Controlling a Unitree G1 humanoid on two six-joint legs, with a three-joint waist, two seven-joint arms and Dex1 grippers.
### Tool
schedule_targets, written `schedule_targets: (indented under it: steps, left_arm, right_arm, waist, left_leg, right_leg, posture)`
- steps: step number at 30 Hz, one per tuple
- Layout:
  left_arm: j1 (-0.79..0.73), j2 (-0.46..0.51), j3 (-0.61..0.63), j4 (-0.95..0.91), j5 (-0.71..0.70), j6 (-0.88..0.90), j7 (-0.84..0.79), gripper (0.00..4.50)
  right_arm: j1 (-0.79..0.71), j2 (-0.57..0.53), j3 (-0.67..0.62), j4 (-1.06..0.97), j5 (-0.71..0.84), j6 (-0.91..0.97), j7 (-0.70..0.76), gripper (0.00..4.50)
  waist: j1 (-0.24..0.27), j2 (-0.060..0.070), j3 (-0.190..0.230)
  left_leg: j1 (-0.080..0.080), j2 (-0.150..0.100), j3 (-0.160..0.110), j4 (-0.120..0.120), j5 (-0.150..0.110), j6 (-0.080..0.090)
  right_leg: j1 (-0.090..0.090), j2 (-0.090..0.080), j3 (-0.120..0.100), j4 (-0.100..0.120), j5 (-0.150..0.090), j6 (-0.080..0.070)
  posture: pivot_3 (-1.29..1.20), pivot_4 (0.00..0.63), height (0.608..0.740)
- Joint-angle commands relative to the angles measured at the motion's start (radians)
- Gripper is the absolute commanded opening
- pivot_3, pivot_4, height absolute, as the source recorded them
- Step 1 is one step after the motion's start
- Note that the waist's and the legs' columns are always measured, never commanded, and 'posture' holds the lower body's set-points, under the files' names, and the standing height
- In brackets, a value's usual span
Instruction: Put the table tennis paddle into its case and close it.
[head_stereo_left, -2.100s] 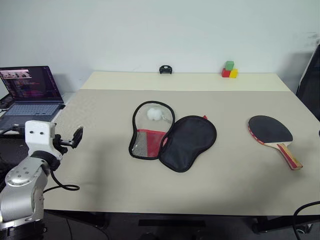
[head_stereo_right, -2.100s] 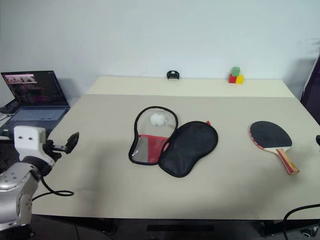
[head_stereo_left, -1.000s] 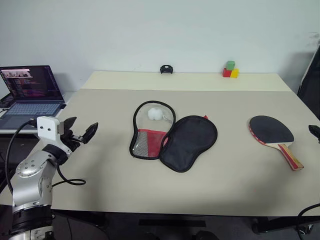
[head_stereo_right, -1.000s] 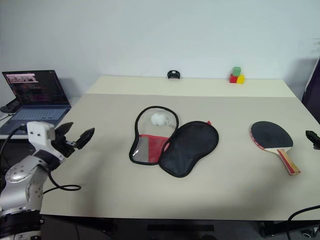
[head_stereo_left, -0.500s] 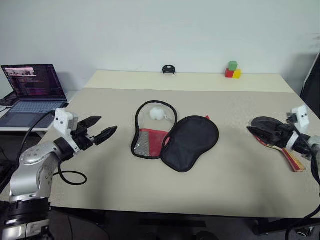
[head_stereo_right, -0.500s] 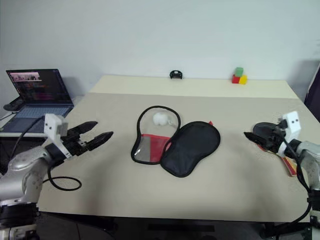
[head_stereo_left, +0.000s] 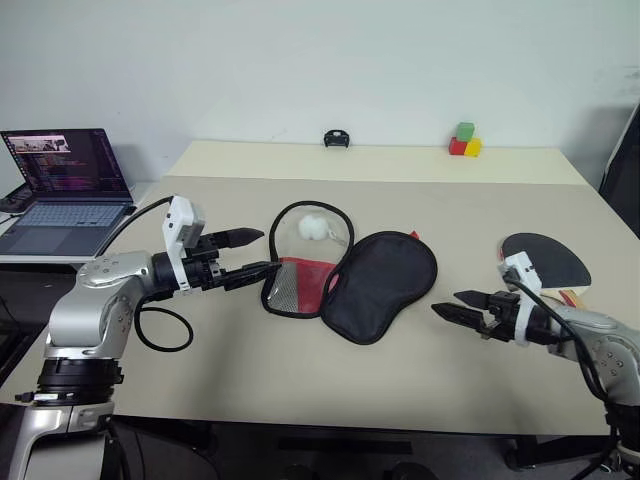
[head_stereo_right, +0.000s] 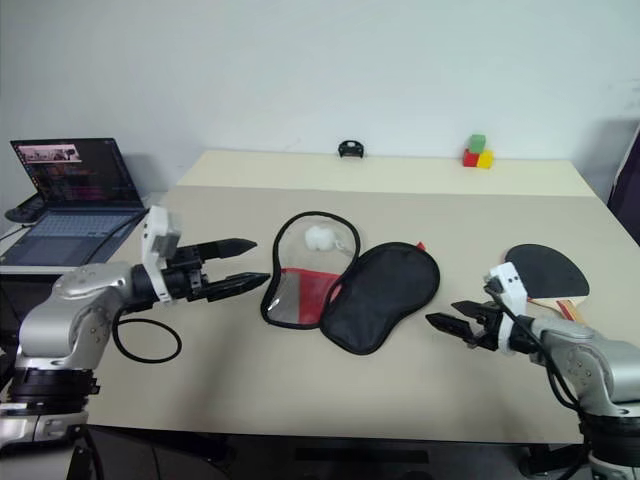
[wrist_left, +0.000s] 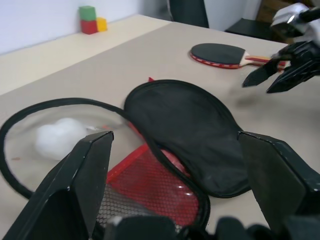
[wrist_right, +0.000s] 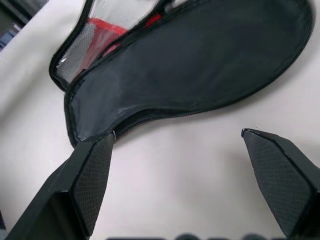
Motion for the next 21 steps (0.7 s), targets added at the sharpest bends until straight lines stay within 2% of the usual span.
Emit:
schedule_targets:
  steps: [1,21]
  left_arm:
    - [-0.014,0.005,-0.002,-0.045,-0.017,0.007,-0.021,4.33]
    - [0.014,0.020,0.008,-0.089,-0.025,0.050,-0.039,4.33]
  right_arm:
    - [-0.042,0.050,0.026,-0.001,-0.002,0.032,-0.068,4.48]
    - [-0.197,0.282,0.161,0.100,-0.020,0.063,-0.148,4.48]
  waist:
    - [-0.002,0.000,0.000]
    - [-0.020,0.000,0.000]
  left_leg:
    - [0.000,0.000,0.000,0.000,0.000,0.000]
    - [-0.001,0.000,0.000,0.000,0.000,0.000]
  right_leg:
    - [0.000,0.000,0.000,0.000,0.000,0.000]
    - [-0.002,0.000,0.000,0.001,0.000,0.000]
  posture:
    - [0.00,0.150,0.740]
    - [0.00,0.150,0.740]
